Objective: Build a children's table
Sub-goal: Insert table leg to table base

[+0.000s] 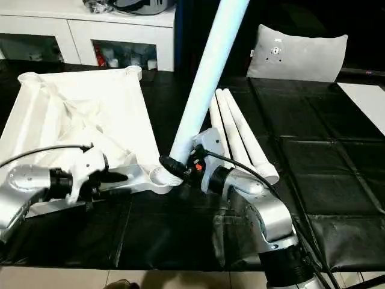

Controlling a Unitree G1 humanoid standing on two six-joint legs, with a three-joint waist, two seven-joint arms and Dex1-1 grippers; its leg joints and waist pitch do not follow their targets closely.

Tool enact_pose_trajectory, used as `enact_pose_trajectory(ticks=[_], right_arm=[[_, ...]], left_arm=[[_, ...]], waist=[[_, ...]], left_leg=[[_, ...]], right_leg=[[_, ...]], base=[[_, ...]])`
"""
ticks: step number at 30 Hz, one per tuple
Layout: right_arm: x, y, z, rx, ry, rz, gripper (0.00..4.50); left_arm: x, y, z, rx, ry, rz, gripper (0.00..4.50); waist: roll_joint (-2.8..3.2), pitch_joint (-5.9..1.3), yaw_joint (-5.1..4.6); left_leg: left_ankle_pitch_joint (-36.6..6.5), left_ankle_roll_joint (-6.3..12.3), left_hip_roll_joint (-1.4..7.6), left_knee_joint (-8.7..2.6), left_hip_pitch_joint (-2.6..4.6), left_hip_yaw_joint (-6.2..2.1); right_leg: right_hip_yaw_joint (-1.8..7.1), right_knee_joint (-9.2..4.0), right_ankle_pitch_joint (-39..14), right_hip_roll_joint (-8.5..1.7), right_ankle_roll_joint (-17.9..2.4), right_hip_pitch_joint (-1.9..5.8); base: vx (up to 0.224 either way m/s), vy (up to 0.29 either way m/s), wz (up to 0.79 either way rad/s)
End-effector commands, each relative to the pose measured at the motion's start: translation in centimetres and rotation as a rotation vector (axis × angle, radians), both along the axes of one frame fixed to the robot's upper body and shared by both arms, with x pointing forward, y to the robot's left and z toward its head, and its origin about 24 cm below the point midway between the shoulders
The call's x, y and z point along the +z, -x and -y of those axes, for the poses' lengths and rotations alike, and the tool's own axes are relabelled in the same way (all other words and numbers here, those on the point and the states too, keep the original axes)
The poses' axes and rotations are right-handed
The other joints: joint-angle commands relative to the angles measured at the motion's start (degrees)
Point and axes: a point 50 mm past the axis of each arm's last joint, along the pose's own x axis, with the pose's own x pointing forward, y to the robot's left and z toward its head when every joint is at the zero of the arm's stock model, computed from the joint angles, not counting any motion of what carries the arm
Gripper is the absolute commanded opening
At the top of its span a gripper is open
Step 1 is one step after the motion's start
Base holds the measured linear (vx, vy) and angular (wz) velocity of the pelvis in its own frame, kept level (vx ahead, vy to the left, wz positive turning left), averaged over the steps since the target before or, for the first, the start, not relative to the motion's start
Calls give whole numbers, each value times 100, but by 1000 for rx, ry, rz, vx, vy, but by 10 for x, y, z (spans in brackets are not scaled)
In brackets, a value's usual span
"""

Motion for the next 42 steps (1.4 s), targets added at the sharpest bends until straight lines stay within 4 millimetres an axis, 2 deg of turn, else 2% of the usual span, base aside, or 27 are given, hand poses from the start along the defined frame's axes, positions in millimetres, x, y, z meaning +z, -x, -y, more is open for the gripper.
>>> enact_pose_trajectory(ticks=[1,3,5,6,7,11,17,24,27,30,33,34,36,38,42], right_arm=[[3,0,1,-13,4,21,193],[4,-1,1,-21,5,20,193],[3,-2,1,-27,3,9,193],[3,-2,1,-31,-1,3,193],[3,-2,1,-28,-5,-3,193],[3,-1,0,-19,-10,-7,193],[3,-1,2,-22,-1,6,193],[4,-3,3,-32,10,24,193],[4,-4,3,-47,31,43,193],[4,-5,3,-56,43,57,193],[4,-5,2,-44,31,63,193],[4,-6,2,-44,30,63,193],[4,-6,2,-42,27,61,193],[4,-6,3,-39,7,48,193],[5,-5,2,-29,-3,43,193]], left_arm=[[3,-4,1,-11,-12,17,138],[2,-5,1,-6,-10,18,128],[1,-6,2,-11,-15,16,115],[1,-6,3,-14,-16,15,94],[0,-6,4,-16,-17,14,94],[-1,-5,4,-22,-17,11,75],[-2,-5,3,-20,-23,7,10],[-4,-5,2,-17,-77,70,1],[-4,-6,3,-9,-53,57,0],[-2,-8,5,-12,-21,51,0],[-3,-5,8,-70,-26,48,0],[-3,-5,8,-76,-25,48,0],[-2,-4,9,-91,-20,49,0],[-2,-1,15,-136,-7,55,0],[0,2,28,-210,43,57,0]], waist=[[75,-391,-7],[50,-387,-12],[57,-382,-1],[54,-378,2],[42,-372,-7],[56,-368,-2],[46,-375,-9],[12,-398,-57],[21,-387,-76],[-3,-376,-88],[9,-379,-84],[27,-382,-82],[28,-391,-85],[33,-397,-79],[45,-395,-47]], left_leg=[[-1533,-403,225,-460,224,-48],[-1506,-386,221,-459,222,-39],[-1548,-389,226,-461,228,-41],[-1605,-395,227,-462,233,-42],[-1694,-409,230,-468,237,-43],[-1781,-439,237,-472,242,-50],[-1768,-450,235,-476,233,-56],[-1406,-322,224,-449,184,-47],[-1464,-317,228,-448,206,-39],[-1602,-351,229,-454,210,-39],[-1615,-341,234,-451,214,-45],[-1579,-335,234,-454,211,-49],[-1515,-320,231,-451,207,-47],[-1442,-291,228,-441,208,-42],[-1504,-301,241,-450,227,-38]], right_leg=[[130,-448,-800,-326,-1080,77],[128,-451,-751,-317,-1107,76],[129,-453,-843,-327,-1108,72],[132,-460,-940,-331,-1099,65],[132,-470,-1079,-330,-1083,56],[137,-487,-1268,-343,-1034,42],[132,-484,-1259,-339,-1008,45],[127,-446,-745,-341,-1078,105],[126,-456,-825,-333,-1121,81],[128,-474,-1083,-335,-1104,74],[136,-483,-1133,-344,-1071,68],[133,-472,-1043,-338,-1085,71],[128,-458,-879,-332,-1114,80],[128,-449,-717,-333,-1152,87],[124,-446,-712,-328,-1177,78]], base=[[0,0,0],[0,0,0],[0,0,0],[0,0,0],[0,0,0],[0,0,0],[0,0,0],[0,0,0],[0,0,0],[0,0,0],[0,0,0],[0,0,0],[0,0,0],[0,0,0],[0,0,0]])
